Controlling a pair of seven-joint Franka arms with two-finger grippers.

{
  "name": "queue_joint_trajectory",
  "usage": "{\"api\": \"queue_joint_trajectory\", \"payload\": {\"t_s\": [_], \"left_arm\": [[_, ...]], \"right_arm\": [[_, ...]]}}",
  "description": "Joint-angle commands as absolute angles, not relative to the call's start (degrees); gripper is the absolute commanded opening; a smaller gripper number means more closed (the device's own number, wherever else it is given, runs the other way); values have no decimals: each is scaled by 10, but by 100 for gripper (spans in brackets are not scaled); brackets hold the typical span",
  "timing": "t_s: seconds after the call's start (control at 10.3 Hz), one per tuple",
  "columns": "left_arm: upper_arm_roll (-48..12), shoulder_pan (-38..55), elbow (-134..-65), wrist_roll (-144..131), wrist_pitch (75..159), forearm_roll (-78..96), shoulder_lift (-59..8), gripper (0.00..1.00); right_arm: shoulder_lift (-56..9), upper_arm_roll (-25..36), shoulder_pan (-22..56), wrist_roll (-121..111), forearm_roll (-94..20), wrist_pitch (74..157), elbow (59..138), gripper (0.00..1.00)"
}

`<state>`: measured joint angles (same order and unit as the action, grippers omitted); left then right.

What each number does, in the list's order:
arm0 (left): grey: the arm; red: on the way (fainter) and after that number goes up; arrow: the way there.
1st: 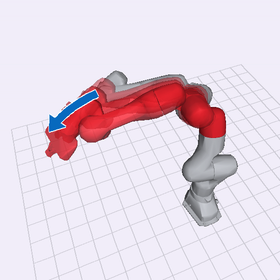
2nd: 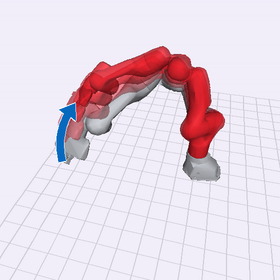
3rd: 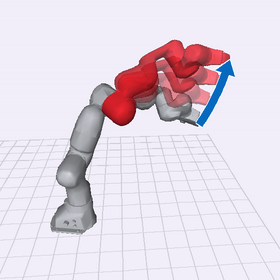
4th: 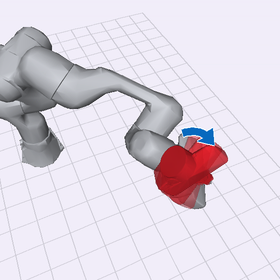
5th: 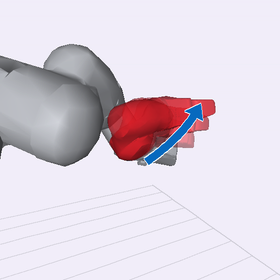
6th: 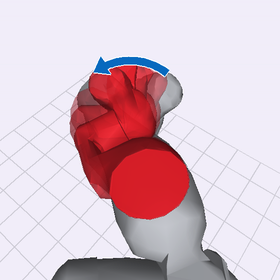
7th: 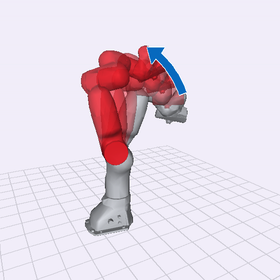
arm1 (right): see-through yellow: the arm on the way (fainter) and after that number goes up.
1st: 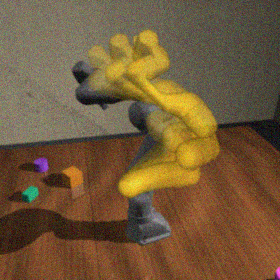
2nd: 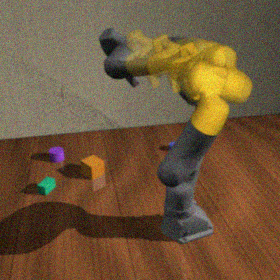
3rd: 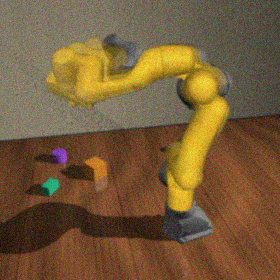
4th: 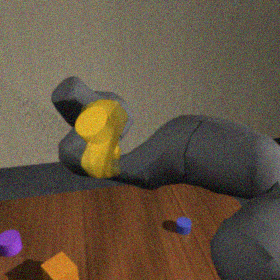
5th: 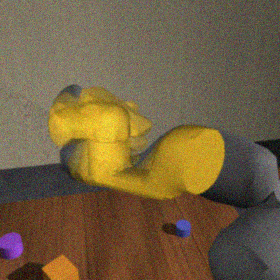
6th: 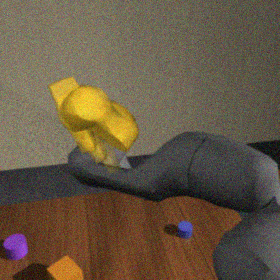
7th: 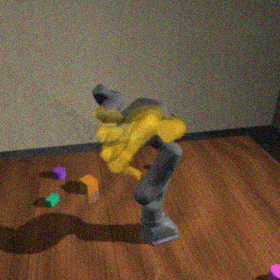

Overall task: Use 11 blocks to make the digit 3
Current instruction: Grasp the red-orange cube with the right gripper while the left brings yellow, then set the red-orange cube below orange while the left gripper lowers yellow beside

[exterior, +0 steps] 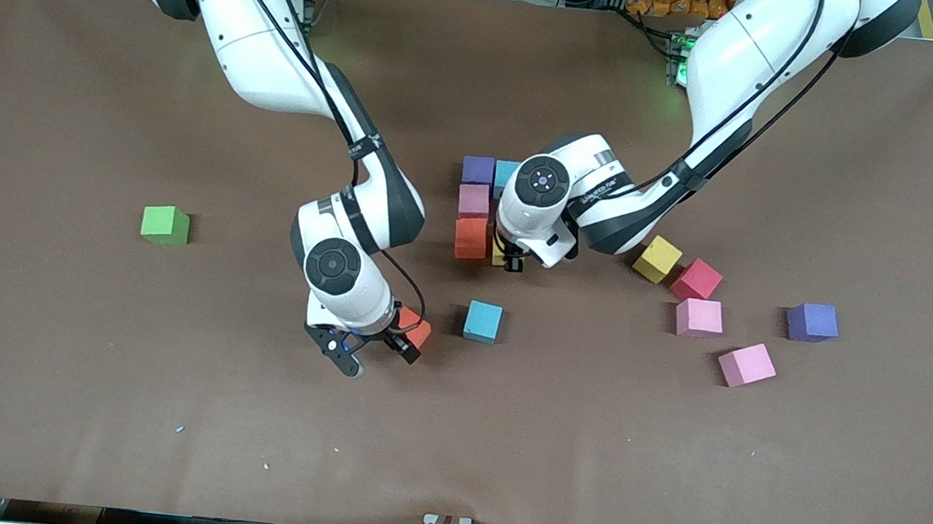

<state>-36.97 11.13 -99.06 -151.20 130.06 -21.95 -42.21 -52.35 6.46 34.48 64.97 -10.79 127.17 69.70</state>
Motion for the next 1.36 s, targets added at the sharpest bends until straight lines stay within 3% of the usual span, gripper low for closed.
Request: {"api": "queue_joint_trajectory", "payload": {"t_s": [0.0,0.49,0.58,0.88,0.97,1.17,1.27], "left_arm": [[-347,145,-988,-1563,1324,-239,-428,0],[-333,154,-990,-1566,1330,-240,-427,0],[-333,154,-991,-1560,1330,-240,-427,0],[-334,154,-1000,-1551,1331,-270,-427,0],[-334,155,-1000,-1550,1332,-270,-427,0],[-334,156,-1003,-1550,1342,-270,-427,0],[-334,156,-1004,-1550,1348,-270,-428,0]], "right_arm": [[-540,53,349,662,-112,1292,689,100],[-560,53,360,640,-95,1294,690,99],[-560,53,360,617,-79,1293,695,84],[-562,53,359,589,-67,1288,696,57],[-562,53,359,572,-68,1287,696,35],[-559,53,359,557,-68,1287,696,0],[-553,53,359,531,-67,1281,695,0]]}}
